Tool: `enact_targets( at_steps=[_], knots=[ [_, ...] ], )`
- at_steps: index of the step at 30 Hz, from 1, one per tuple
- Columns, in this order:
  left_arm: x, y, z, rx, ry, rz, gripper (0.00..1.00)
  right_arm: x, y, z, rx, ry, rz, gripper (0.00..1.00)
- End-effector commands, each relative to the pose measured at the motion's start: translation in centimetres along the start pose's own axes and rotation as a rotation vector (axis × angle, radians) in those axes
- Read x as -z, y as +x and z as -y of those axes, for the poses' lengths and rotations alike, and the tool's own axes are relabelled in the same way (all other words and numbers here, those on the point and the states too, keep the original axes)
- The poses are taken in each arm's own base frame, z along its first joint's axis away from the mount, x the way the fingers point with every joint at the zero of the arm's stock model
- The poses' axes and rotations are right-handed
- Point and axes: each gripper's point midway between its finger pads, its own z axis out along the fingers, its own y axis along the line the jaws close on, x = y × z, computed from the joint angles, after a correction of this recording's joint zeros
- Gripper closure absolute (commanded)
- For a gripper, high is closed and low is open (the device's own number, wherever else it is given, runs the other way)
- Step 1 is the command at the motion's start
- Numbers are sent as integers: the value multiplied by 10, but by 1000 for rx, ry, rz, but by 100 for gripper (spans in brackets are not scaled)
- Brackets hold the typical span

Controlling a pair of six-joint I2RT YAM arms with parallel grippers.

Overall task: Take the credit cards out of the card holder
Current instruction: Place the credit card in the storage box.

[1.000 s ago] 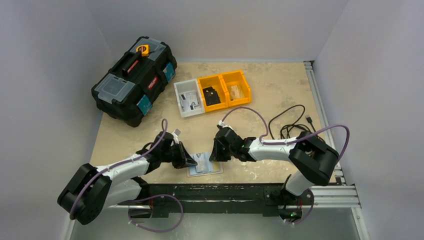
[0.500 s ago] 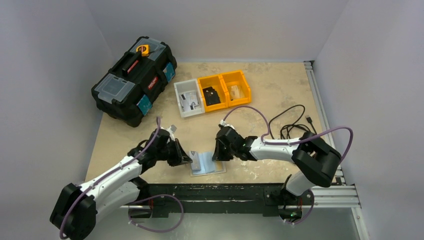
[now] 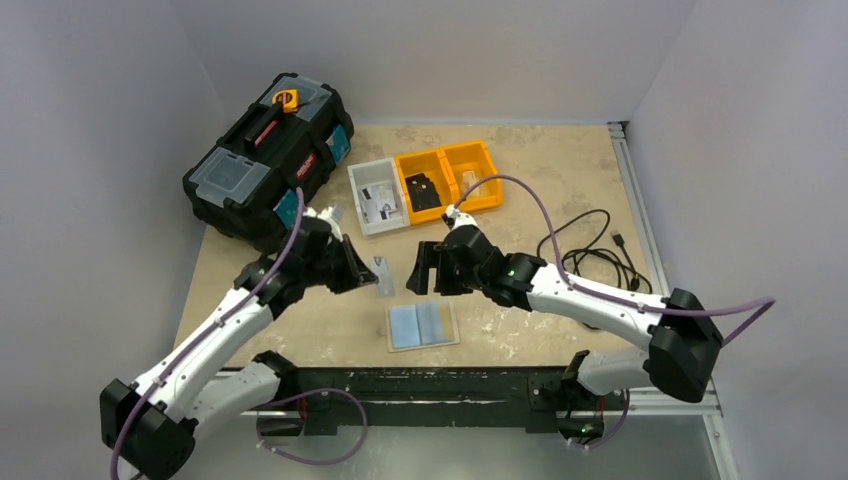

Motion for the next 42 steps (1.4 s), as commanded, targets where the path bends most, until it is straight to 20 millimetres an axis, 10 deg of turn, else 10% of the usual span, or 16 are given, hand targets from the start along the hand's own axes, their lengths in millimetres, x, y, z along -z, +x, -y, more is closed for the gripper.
enact_targets(
  at_steps=[1,12,19,27,42],
  knots=[
    [11,-67,23,-79,-74,142,100,23,-30,-11,23,-6,100,18],
    [-29,-200,39,-140,-183,248,100,59,-48,-2,-13,18,213,1],
    [-75,-241,35,-150,-161,203,100,67,-49,10,-15,67,227,1],
    [-117,-266,-14,-79,-241,158,100,68,-41,29,-30,109,242,1],
    [-67,-298,19,-104,-179,291,100,42,-25,37,1,144,167,1]
  ],
)
